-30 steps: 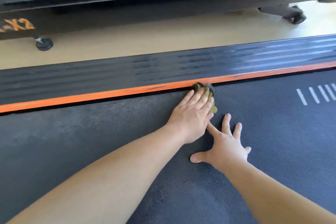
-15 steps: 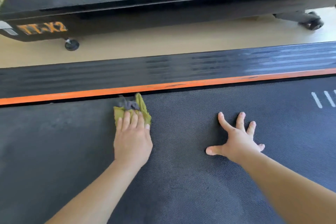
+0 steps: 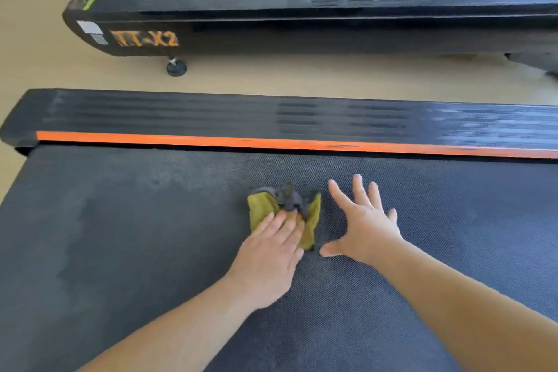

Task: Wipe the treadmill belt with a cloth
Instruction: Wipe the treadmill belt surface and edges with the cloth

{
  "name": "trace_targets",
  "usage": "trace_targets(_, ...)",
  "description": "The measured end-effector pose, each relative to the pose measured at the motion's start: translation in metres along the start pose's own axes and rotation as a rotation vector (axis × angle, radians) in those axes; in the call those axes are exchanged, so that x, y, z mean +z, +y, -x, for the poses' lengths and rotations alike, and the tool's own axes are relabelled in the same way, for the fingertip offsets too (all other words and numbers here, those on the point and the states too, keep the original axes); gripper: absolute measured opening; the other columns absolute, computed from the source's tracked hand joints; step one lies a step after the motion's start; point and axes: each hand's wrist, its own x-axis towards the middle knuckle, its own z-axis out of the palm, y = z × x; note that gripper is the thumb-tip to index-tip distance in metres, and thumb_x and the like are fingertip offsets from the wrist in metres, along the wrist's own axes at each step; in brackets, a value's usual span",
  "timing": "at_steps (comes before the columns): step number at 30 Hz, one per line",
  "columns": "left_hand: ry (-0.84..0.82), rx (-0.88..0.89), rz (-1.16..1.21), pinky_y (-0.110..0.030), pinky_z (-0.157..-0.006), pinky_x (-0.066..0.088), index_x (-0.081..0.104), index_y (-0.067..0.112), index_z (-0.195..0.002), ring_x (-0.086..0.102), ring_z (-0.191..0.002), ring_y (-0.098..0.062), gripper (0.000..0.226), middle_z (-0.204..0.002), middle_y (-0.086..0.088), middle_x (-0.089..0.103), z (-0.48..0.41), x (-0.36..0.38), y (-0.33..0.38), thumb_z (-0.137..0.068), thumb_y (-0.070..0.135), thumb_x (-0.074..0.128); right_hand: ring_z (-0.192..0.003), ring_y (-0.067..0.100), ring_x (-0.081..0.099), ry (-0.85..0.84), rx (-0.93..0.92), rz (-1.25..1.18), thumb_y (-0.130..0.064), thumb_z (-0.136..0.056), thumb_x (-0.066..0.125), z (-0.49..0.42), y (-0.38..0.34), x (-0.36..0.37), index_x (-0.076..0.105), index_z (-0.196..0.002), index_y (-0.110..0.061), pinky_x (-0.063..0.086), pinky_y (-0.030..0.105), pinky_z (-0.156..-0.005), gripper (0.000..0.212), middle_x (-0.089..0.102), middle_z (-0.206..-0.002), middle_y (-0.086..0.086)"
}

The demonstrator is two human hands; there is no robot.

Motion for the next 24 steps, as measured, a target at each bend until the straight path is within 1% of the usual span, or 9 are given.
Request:
trace_targets(2, -0.017, 0.140, -0.084, -0.044, -0.127, 0.013, 0.031, 0.013, -0.158, 0.025, -0.153, -0.022, 0.062, -0.164, -0.003, 0.032, -0.002, -0.005, -0.022, -0.106, 0.042, 0.017, -0.149, 0.032, -0.034, -0.032, 0.007, 0.067, -0.071, -0.051, 0.087, -0.007, -0.015, 0.001, -0.022, -0.150, -0.056, 0.008, 0.074, -0.115, 0.148, -0.040, -0.160, -0.004)
trace_targets(4, 0.065, -0.066, -0.151, -0.044, -0.127, 0.014, 0.036, 0.013, -0.157, 0.029, -0.152, -0.022, 0.061, -0.162, -0.004, 0.037, -0.007, -0.008, -0.064, -0.105, 0.040, 0.019, -0.149, 0.034, -0.033, -0.041, 0.008, 0.094, -0.076, -0.044, 0.086, -0.015, -0.028, 0.000, -0.024, -0.148, -0.057, 0.010, 0.076, -0.113, 0.153, -0.040, -0.160, -0.003)
trace_targets(8, 0.075, -0.523, -0.073, -0.042, -0.128, 0.001, 0.020, 0.011, -0.161, 0.009, -0.157, -0.021, 0.061, -0.169, -0.006, 0.019, -0.002, -0.014, -0.123, -0.107, 0.038, 0.013, -0.151, 0.034, -0.029, -0.080, 0.034, 0.093, -0.077, -0.039, 0.085, -0.022, -0.052, 0.006, -0.027, -0.141, -0.066, 0.015, 0.078, -0.111, 0.152, -0.039, -0.160, -0.006)
trace_targets(11, 0.053, -0.344, 0.016, -0.043, -0.128, 0.003, 0.021, 0.009, -0.160, 0.011, -0.156, -0.025, 0.065, -0.168, -0.007, 0.022, 0.002, -0.011, -0.088, -0.105, 0.039, 0.004, -0.150, 0.035, -0.029, -0.080, 0.056, 0.106, -0.075, -0.041, 0.085, -0.022, -0.058, 0.015, -0.022, -0.142, -0.068, 0.017, 0.077, -0.110, 0.147, -0.040, -0.159, -0.007)
trace_targets(13, 0.020, -0.079, 0.028, -0.041, -0.127, 0.012, 0.028, 0.012, -0.159, 0.022, -0.153, -0.023, 0.064, -0.165, -0.004, 0.031, 0.011, -0.005, -0.074, -0.105, 0.042, 0.011, -0.150, 0.034, -0.028, -0.075, 0.056, 0.111, -0.076, -0.042, 0.085, -0.025, -0.057, 0.015, -0.022, -0.143, -0.067, 0.019, 0.077, -0.110, 0.147, -0.039, -0.159, -0.006)
trace_targets(15, 0.025, 0.025, -0.052, -0.041, -0.123, 0.025, 0.037, 0.016, -0.157, 0.036, -0.147, -0.020, 0.061, -0.160, -0.002, 0.040, 0.007, -0.007, -0.096, -0.105, 0.043, 0.021, -0.151, 0.034, -0.028, -0.089, 0.064, 0.125, -0.076, -0.044, 0.084, -0.025, -0.057, 0.012, -0.022, -0.143, -0.067, 0.020, 0.076, -0.111, 0.146, -0.039, -0.159, -0.006)
trace_targets(20, 0.145, -0.541, -0.009, -0.045, -0.127, 0.012, 0.030, 0.011, -0.158, 0.017, -0.155, -0.025, 0.063, -0.167, -0.009, 0.026, -0.020, -0.010, -0.107, -0.105, 0.038, 0.013, -0.151, 0.034, -0.027, -0.077, 0.056, 0.137, -0.077, -0.044, 0.083, -0.026, -0.055, 0.014, -0.024, -0.143, -0.066, 0.020, 0.076, -0.111, 0.146, -0.040, -0.159, -0.006)
trace_targets(22, 0.197, -0.481, 0.043, -0.048, -0.125, 0.018, 0.042, 0.005, -0.152, 0.025, -0.152, -0.031, 0.063, -0.159, -0.014, 0.040, -0.035, -0.003, -0.063, -0.103, 0.038, 0.021, -0.151, 0.034, -0.027, -0.062, 0.048, 0.135, -0.078, -0.043, 0.083, -0.026, -0.053, 0.017, -0.023, -0.143, -0.066, 0.021, 0.076, -0.111, 0.146, -0.040, -0.159, -0.005)
trace_targets(24, 0.145, -0.196, 0.076, -0.046, -0.125, 0.019, 0.045, 0.006, -0.150, 0.030, -0.150, -0.030, 0.060, -0.155, -0.011, 0.046, -0.038, 0.003, -0.033, -0.103, 0.040, 0.029, -0.151, 0.034, -0.027, -0.057, 0.037, 0.137, -0.079, -0.043, 0.083, -0.026, -0.050, 0.018, -0.021, -0.144, -0.066, 0.021, 0.076, -0.110, 0.146, -0.040, -0.159, -0.005)
